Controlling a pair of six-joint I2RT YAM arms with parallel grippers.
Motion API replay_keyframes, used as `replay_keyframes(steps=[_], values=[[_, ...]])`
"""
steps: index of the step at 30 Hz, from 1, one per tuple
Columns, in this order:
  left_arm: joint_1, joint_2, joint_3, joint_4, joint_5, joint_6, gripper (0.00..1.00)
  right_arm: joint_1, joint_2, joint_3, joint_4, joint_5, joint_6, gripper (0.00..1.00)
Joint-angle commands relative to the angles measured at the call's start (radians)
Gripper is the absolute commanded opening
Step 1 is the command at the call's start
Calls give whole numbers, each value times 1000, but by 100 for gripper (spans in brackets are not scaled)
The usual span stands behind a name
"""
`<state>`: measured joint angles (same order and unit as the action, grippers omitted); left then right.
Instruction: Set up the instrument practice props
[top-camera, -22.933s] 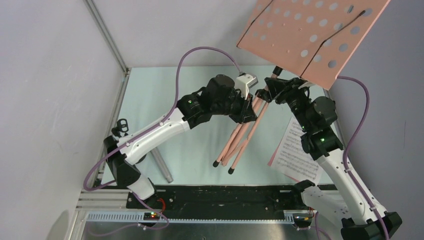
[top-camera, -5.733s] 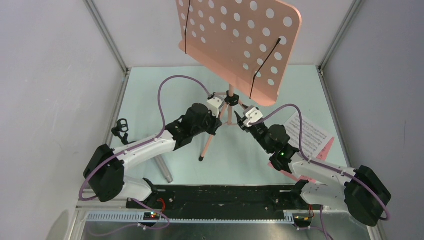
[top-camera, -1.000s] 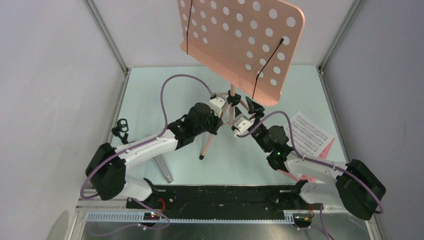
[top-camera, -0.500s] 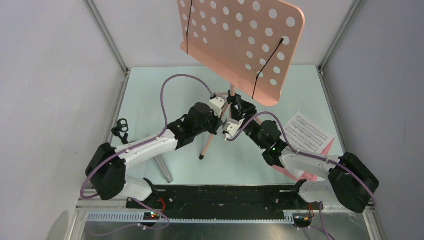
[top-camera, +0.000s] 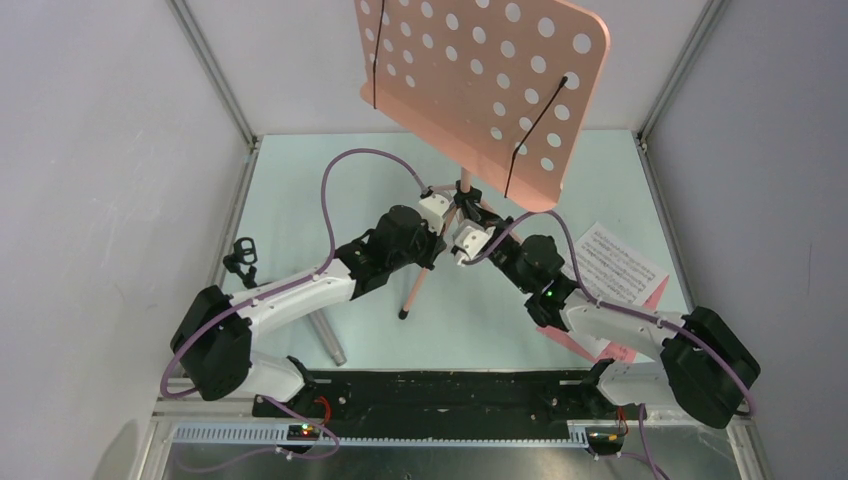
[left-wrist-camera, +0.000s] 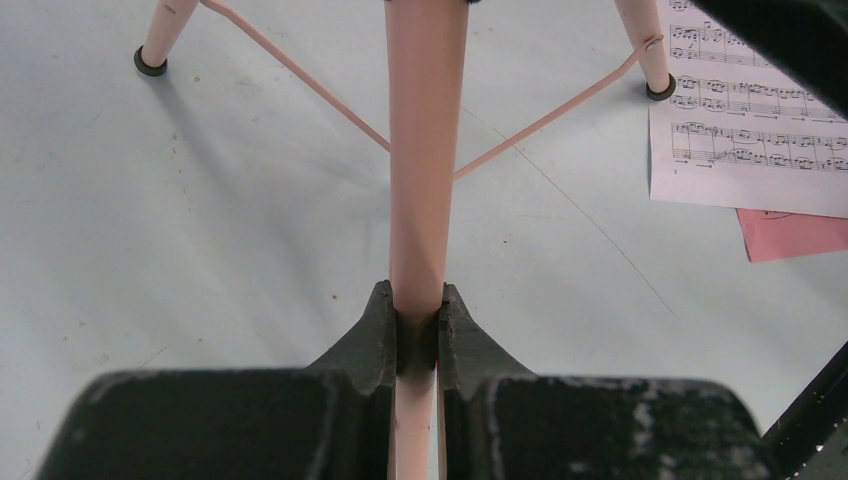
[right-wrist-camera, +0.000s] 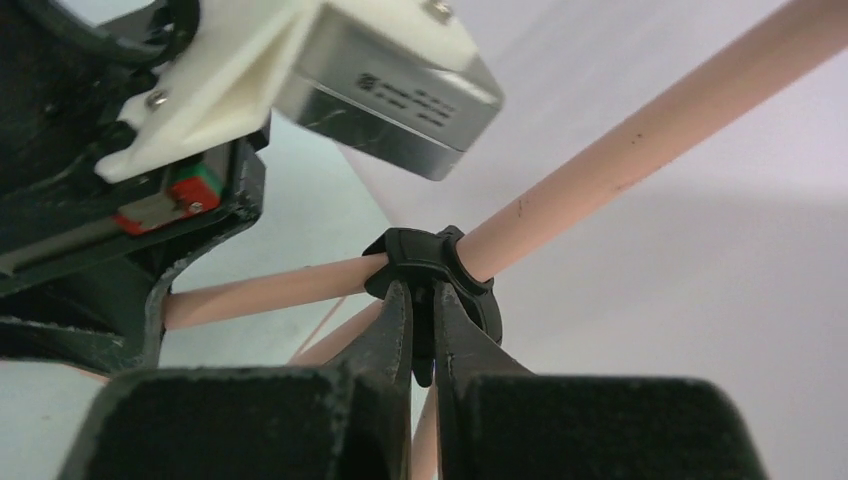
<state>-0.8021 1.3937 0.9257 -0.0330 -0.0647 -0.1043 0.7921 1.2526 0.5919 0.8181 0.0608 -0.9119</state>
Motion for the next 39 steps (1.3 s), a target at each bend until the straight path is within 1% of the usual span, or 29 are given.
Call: replay_keyframes(steps=[1, 4, 9, 11, 13, 14, 15, 16, 17, 18, 19, 20, 21, 22, 23, 24, 25, 27, 28, 30, 31, 32, 33, 34, 35, 36, 37, 38, 39], values=[[24, 22, -4, -113, -82, 34, 0, -34, -61, 51, -13, 63, 293, 0], [23, 25, -4, -113, -78, 34, 0, -48, -77, 49, -51, 81, 467, 0], [23, 29, -1, -114, -72, 34, 0, -73, -76, 48, -74, 137, 693, 0], [23, 29, -2, -113, -73, 35, 0, -87, -79, 48, -105, 167, 815, 0], [22, 28, -3, -112, -74, 35, 0, -98, -88, 48, -147, 204, 1027, 0], [23, 29, -3, -113, -74, 35, 0, -109, -95, 48, -165, 216, 1099, 0], [22, 28, -3, -114, -76, 35, 0, -115, -99, 49, -214, 237, 1251, 0], [22, 28, -3, -114, -77, 35, 0, -128, -109, 49, -238, 240, 1321, 0], [22, 28, -2, -113, -78, 35, 0, -132, -111, 49, -280, 249, 1462, 0], [23, 28, -2, -114, -77, 35, 0, -144, -117, 48, -302, 248, 1533, 0], [23, 29, -2, -114, -79, 35, 0, -156, -120, 49, -333, 244, 1674, 0], [23, 28, -3, -115, -79, 35, 0, -161, -124, 49, -349, 233, 1745, 0], [22, 29, -4, -115, -78, 35, 0, -169, -124, 49, -368, 225, 1881, 0], [23, 29, -3, -115, -78, 35, 0, -173, -122, 49, -374, 209, 1946, 0], [22, 29, -3, -114, -78, 35, 0, -180, -116, 49, -386, 199, 2069, 0], [22, 30, -3, -114, -77, 35, 0, -182, -113, 49, -389, 177, 2131, 0], [23, 31, -3, -115, -76, 35, 0, -187, -103, 48, -387, 165, 2231, 0], [23, 31, -3, -114, -74, 35, 0, -190, -90, 49, -369, 137, 2318, 0], [22, 30, -2, -114, -74, 35, 0, -190, -88, 48, -361, 132, 2328, 5], [22, 32, -1, -114, -73, 35, 0, -185, -96, 49, -358, 156, 2293, 22], [22, 32, 0, -113, -73, 34, 0, -168, -114, 48, -366, 181, 2209, 26], [22, 34, 1, -115, -73, 34, 0, -151, -126, 48, -379, 259, 2053, 31], [22, 33, 2, -115, -74, 34, 0, -106, -148, 40, -383, 311, 1973, 34], [22, 34, 3, -116, -78, 34, 0, -86, -157, 28, -353, 398, 1821, 37], [22, 35, 4, -117, -79, 34, 0, -59, -173, -17, -312, 419, 1738, 39], [22, 35, 4, -120, -81, 34, 0, -50, -180, -45, -210, 439, 1602, 42], [22, 34, 3, -121, -82, 34, 0, -40, -196, -88, -169, 443, 1543, 43], [22, 34, 3, -122, -85, 34, 0, -37, -203, -105, -104, 431, 1434, 44], [23, 33, 2, -122, -86, 35, 0, -36, -212, -122, -80, 414, 1371, 44]])
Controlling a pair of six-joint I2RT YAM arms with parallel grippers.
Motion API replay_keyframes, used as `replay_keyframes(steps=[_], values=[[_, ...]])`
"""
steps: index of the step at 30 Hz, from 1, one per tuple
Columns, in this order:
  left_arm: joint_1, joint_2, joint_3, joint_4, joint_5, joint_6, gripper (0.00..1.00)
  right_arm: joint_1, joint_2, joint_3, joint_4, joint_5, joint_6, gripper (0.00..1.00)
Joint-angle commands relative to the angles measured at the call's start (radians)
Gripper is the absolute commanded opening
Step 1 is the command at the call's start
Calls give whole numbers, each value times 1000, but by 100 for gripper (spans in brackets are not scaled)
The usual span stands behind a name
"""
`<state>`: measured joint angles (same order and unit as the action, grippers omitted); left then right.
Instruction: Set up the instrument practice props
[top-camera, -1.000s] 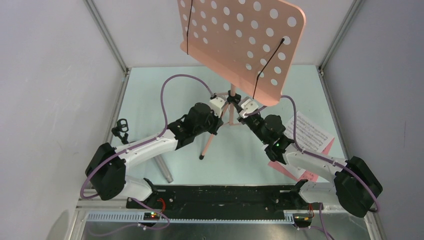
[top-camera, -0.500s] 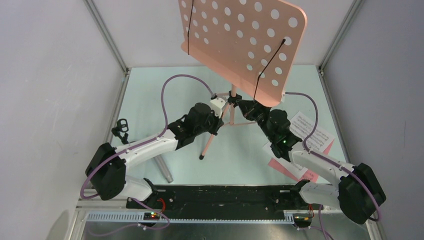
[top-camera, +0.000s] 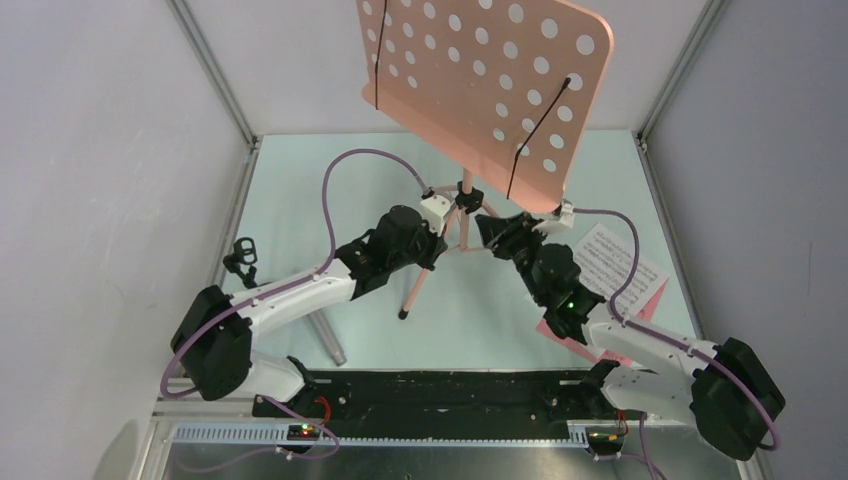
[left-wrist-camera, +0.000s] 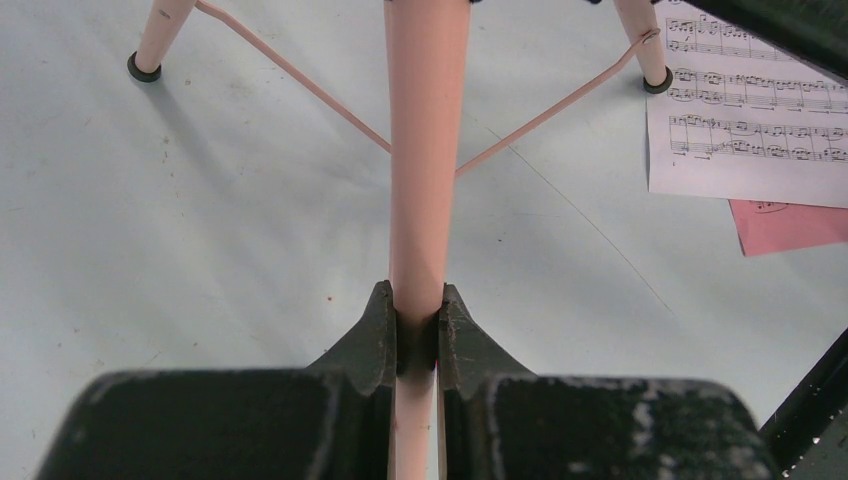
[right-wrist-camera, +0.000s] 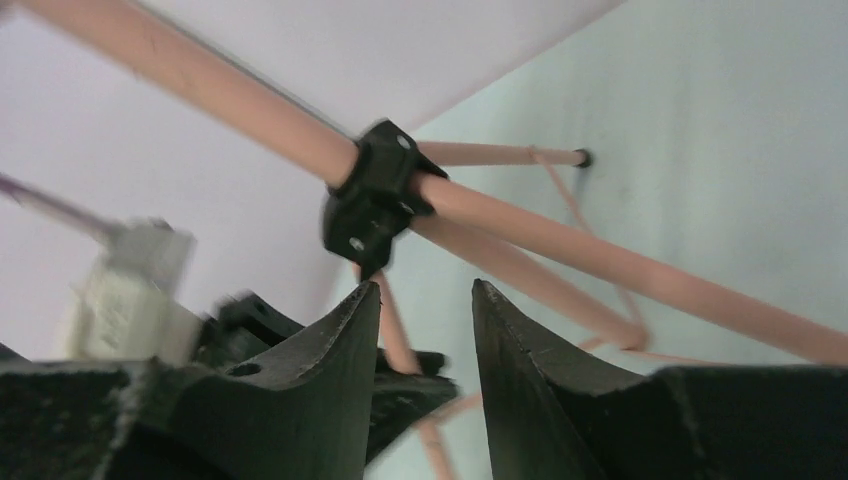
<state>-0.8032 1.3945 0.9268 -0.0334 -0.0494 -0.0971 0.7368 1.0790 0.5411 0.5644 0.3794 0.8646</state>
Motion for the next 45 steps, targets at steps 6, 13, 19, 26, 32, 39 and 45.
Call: replay_keyframes(steps=[6, 13, 19, 26, 32, 39, 45], values=[[24, 31, 2, -126, -101, 29, 0, 21, -57, -77, 306, -95, -917, 42], [24, 31, 0, -127, -98, 29, 0, 31, -7, 1, 234, -250, -1406, 51], [24, 29, 4, -128, -103, 31, 0, 46, 44, 6, 236, -240, -1673, 57], [23, 30, 1, -130, -102, 30, 0, 52, 130, 37, 330, -239, -1796, 58], [24, 31, 1, -129, -105, 30, 0, 64, 183, 61, 378, -241, -1859, 58], [24, 33, 1, -130, -111, 29, 0, 73, 195, 69, 390, -236, -1860, 41], [24, 34, 1, -129, -109, 29, 0, 78, 194, 69, 435, -176, -1767, 0]])
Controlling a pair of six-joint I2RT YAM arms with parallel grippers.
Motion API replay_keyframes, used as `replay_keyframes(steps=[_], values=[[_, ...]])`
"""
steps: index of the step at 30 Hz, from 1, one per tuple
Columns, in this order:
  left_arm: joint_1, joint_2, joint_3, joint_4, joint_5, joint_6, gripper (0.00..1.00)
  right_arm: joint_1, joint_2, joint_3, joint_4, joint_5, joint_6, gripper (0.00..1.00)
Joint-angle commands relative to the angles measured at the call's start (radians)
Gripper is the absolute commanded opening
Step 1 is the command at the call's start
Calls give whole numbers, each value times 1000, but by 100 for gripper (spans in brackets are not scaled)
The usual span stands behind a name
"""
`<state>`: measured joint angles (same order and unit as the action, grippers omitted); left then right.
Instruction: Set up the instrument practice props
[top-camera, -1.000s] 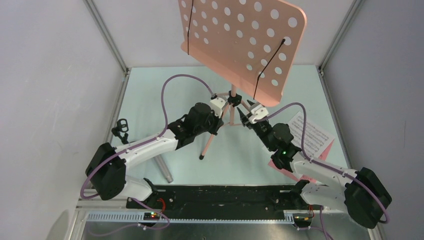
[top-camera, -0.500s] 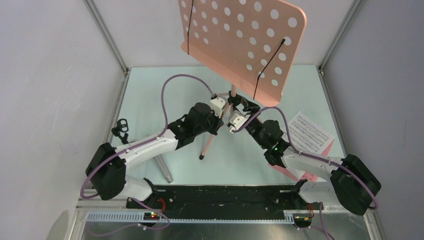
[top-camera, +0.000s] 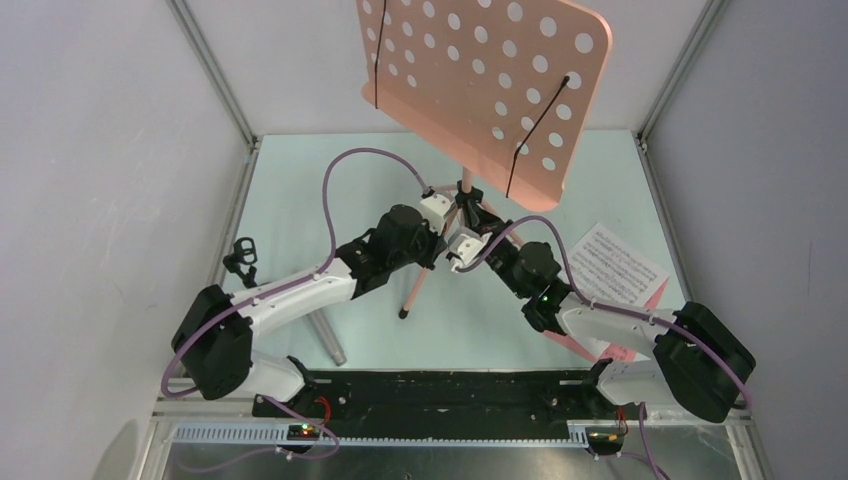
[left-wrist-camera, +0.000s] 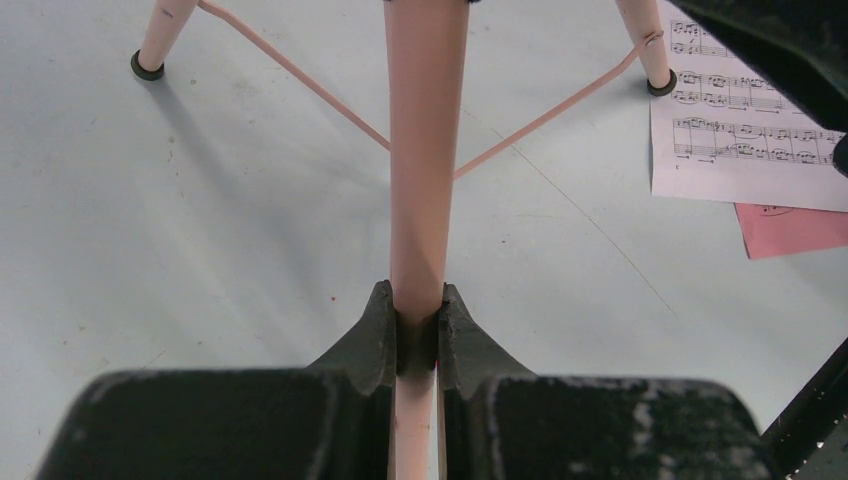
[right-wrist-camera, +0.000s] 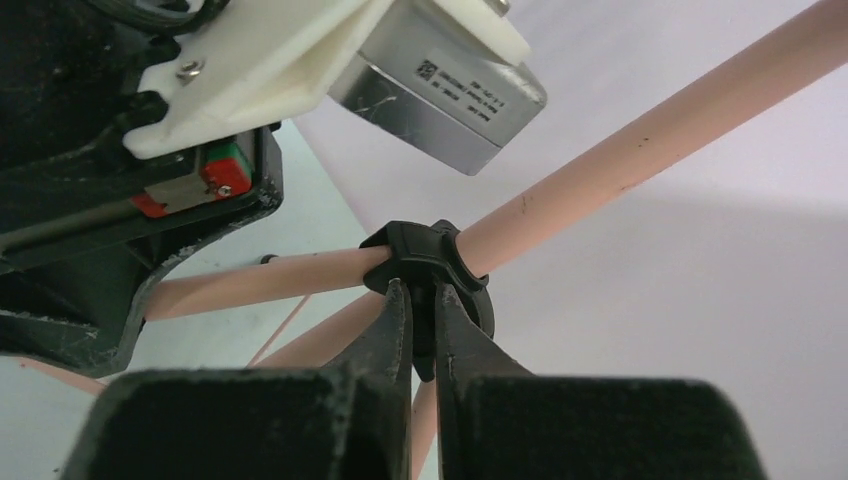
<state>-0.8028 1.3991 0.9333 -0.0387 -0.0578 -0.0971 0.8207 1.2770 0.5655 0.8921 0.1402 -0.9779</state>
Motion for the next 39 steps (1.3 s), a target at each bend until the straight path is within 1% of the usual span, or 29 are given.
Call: replay_keyframes(steps=[1, 4, 8, 9, 10, 11, 12, 13, 14, 15, 16, 17, 18, 20, 21, 22, 26, 27, 29, 30, 31, 32, 33, 34, 35, 36, 37, 38, 39], values=[[23, 30, -5, -124, -100, 28, 0, -7, -4, 46, 110, 76, 111, 0], [23, 31, -4, -124, -98, 27, 0, -7, -13, 46, 106, 113, 219, 0], [23, 32, -6, -124, -98, 28, 0, -15, -52, 47, 56, 205, 461, 0], [23, 32, -5, -124, -98, 28, 0, -23, -75, 47, 18, 215, 582, 0], [23, 33, -5, -124, -97, 28, 0, -32, -88, 48, -7, 223, 656, 0], [23, 33, -4, -124, -97, 28, 0, -52, -113, 50, -72, 225, 809, 0], [23, 35, -4, -124, -95, 28, 0, -66, -125, 57, -108, 224, 902, 0], [23, 35, -3, -125, -95, 28, 0, -97, -146, 62, -195, 218, 1082, 0], [24, 36, -2, -124, -94, 28, 0, -111, -153, 67, -232, 209, 1163, 0], [24, 35, 0, -124, -94, 29, 0, -133, -163, 68, -284, 205, 1307, 0], [23, 35, 0, -125, -92, 29, 0, -139, -167, 67, -307, 207, 1372, 0], [23, 36, 0, -125, -92, 29, 0, -150, -173, 67, -348, 209, 1511, 0], [23, 37, 0, -125, -91, 28, 0, -157, -175, 68, -366, 199, 1578, 0], [23, 37, 1, -125, -92, 28, 0, -196, -170, 70, -439, 162, 1876, 0], [23, 37, 0, -125, -93, 28, 0, -203, -166, 75, -457, 152, 1945, 0], [24, 38, 0, -125, -95, 27, 0, -217, -155, 78, -488, 124, 2080, 0], [23, 39, 1, -129, -96, 28, 0, -236, -121, 84, -524, 42, 2423, 0], [23, 40, 2, -129, -96, 27, 0, -236, -116, 85, -514, 20, 2453, 0], [23, 44, 6, -130, -96, 27, 0, -238, -111, 87, -449, 8, 2433, 10], [23, 44, 8, -131, -97, 27, 0, -236, -119, 91, -430, 15, 2328, 22], [23, 46, 10, -131, -97, 25, 0, -232, -129, 114, -450, 49, 2279, 27], [24, 46, 10, -133, -97, 25, 0, -228, -151, 127, -501, 71, 2177, 35], [24, 45, 10, -133, -99, 25, 0, -225, -163, 140, -511, 107, 2111, 38], [23, 44, 10, -134, -99, 25, 0, -221, -193, 142, -526, 125, 1988, 41], [23, 43, 10, -134, -101, 25, 0, -212, -226, 142, -535, 172, 1860, 43], [23, 41, 9, -135, -102, 25, 0, -204, -241, 142, -546, 197, 1789, 45], [23, 40, 10, -135, -102, 24, 0, -177, -265, 139, -548, 265, 1633, 46], [23, 41, 10, -136, -102, 24, 0, -162, -275, 126, -540, 301, 1559, 48], [24, 42, 11, -135, -102, 23, 0, -140, -291, 116, -520, 332, 1416, 48]])
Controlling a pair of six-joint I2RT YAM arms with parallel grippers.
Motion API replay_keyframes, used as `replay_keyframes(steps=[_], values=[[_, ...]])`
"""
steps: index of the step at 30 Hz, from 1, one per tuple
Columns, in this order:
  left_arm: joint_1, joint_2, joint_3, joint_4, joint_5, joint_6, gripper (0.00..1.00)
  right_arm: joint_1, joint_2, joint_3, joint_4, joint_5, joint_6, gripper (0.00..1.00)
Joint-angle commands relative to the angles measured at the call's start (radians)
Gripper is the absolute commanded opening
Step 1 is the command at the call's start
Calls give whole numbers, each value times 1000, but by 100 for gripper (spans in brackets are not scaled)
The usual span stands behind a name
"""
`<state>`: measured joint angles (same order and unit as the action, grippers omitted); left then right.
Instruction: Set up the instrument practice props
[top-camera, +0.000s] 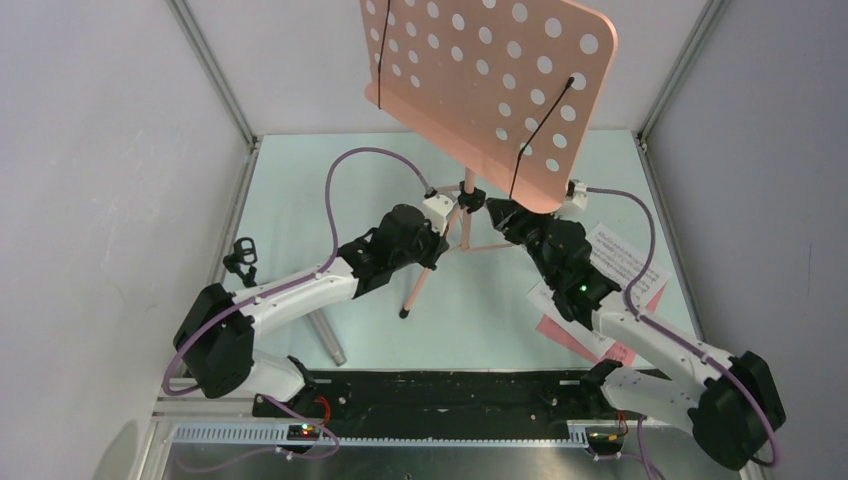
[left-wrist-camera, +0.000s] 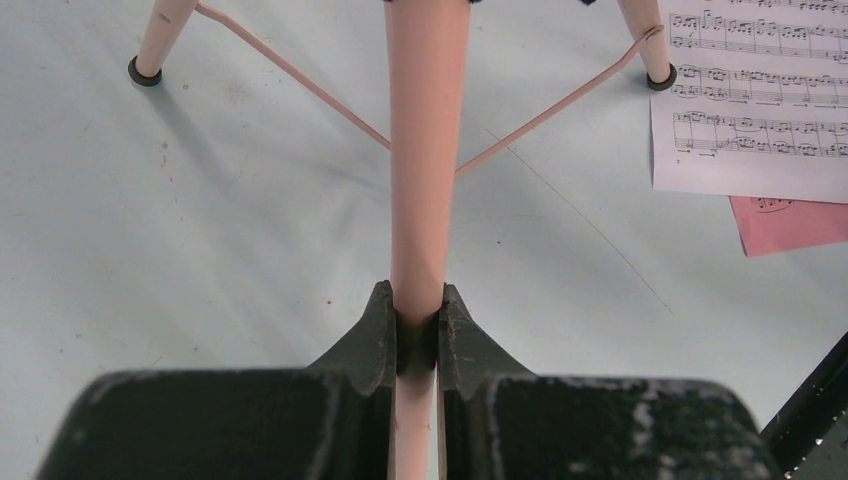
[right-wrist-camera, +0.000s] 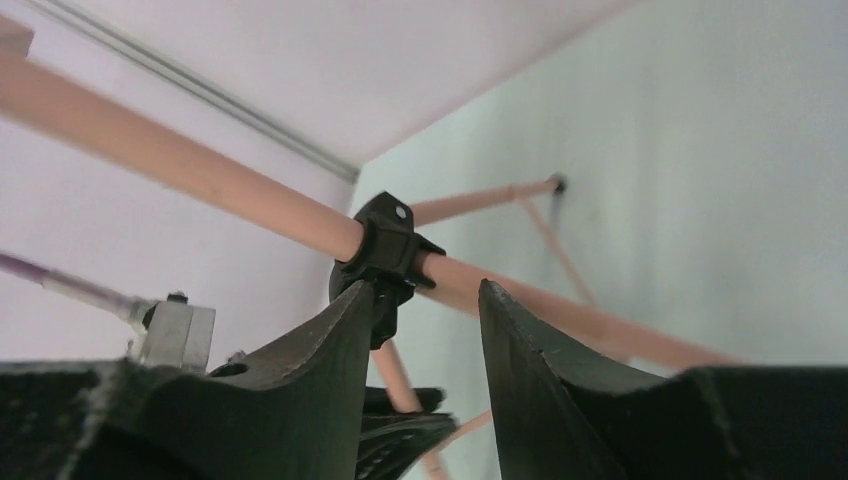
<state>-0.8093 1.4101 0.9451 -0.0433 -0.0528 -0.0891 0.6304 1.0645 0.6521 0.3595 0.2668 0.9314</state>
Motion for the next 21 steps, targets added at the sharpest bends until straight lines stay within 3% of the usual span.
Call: replay_keyframes(steps=[1, 4, 7, 12, 21], values=[[30, 31, 0, -131, -106, 14, 0, 62, -87, 2, 76, 206, -574, 48], [30, 30, 0, -131, -105, 13, 0, 107, -108, -61, 263, 152, -885, 48], [29, 28, -1, -131, -106, 14, 0, 113, -96, -95, 313, 81, -1072, 43], [30, 28, -1, -132, -104, 15, 0, 109, -27, -230, 629, 154, -1362, 40], [30, 26, -4, -131, -106, 16, 0, 155, 51, -251, 757, -20, -1770, 47]])
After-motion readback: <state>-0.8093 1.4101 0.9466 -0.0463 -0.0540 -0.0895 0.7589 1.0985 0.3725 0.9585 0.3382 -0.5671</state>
